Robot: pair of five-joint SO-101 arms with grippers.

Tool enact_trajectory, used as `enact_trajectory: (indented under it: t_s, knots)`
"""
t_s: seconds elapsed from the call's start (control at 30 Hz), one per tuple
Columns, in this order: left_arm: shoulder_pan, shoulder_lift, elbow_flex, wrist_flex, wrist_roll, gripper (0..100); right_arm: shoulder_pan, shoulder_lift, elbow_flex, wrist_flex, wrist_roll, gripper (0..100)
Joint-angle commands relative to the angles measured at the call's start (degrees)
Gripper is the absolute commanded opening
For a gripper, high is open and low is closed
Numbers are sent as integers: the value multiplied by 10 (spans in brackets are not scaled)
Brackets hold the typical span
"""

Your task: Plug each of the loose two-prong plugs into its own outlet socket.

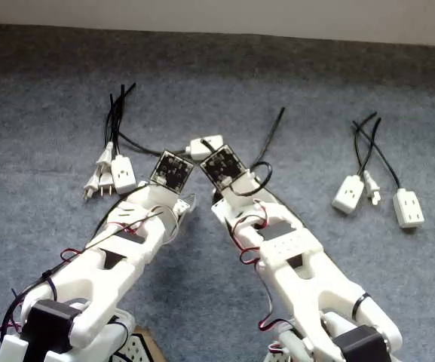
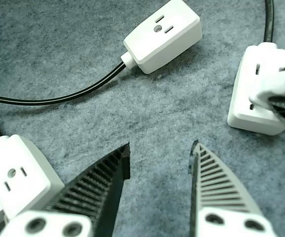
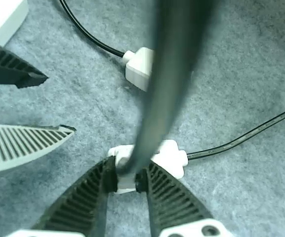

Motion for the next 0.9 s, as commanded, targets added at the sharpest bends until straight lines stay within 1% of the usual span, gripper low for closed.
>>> enact_trajectory:
  t_s: [0.0, 0.23, 0.33, 0.5, 0.57, 0.73, 0.87]
  knots:
    - [-7, -2, -12, -11, -4, 213, -4, 25, 0, 44, 8, 8]
    - [-7, -2, -12, -11, -4, 213, -15, 29, -1, 61, 24, 8]
    - [-7, -2, -12, -11, -4, 213, -15, 63, -19, 63, 24, 8]
    - [-2, -2, -12, -11, -4, 213, -15, 137, -131, 170, 23, 8]
    - [0, -2, -12, -11, -4, 213, -15, 154, -158, 175, 23, 8]
    - [0, -2, -12, -11, -4, 213, -15, 154, -160, 177, 23, 8]
    - [0, -2, -12, -11, -4, 213, -15, 154, -167, 228, 23, 8]
